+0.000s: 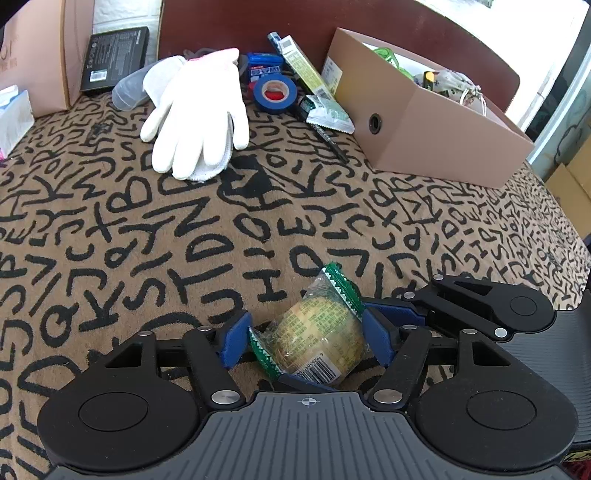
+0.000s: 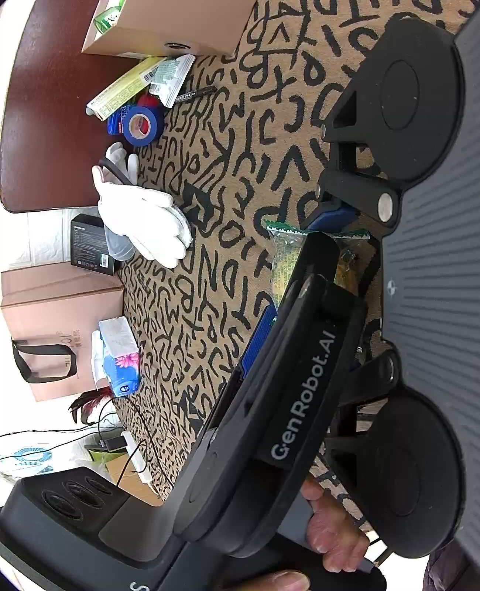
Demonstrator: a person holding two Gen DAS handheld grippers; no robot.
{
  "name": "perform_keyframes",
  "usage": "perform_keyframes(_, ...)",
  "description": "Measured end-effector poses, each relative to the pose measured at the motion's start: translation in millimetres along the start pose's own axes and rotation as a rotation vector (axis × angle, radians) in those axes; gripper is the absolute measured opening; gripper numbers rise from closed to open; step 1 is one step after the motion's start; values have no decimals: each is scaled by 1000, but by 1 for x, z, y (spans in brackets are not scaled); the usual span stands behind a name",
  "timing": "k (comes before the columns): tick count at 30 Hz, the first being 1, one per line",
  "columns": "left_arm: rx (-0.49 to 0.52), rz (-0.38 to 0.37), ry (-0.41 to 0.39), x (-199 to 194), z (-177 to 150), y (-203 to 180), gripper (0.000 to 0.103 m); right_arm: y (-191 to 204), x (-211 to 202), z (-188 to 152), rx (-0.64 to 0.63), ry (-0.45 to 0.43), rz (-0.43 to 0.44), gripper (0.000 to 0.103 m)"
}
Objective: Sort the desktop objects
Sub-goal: 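Lift the snack packet with the left tool and carry it into the cardboard box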
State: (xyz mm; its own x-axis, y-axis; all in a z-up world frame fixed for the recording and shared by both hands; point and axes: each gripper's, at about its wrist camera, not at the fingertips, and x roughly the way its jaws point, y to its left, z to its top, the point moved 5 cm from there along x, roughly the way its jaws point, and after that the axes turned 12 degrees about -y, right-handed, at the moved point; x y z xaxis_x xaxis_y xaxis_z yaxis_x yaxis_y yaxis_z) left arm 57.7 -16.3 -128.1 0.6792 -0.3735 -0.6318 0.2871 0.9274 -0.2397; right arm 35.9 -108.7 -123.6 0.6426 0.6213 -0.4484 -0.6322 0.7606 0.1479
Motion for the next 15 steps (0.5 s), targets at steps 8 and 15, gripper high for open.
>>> perform_keyframes(8, 35, -15, -3, -4, 1, -12, 62, -2, -6, 0, 10, -1, 6, 66)
perform_keyframes(15, 68, -57, -52, -7, 19, -39, 62, -11, -26, 8, 10, -32, -33, 65)
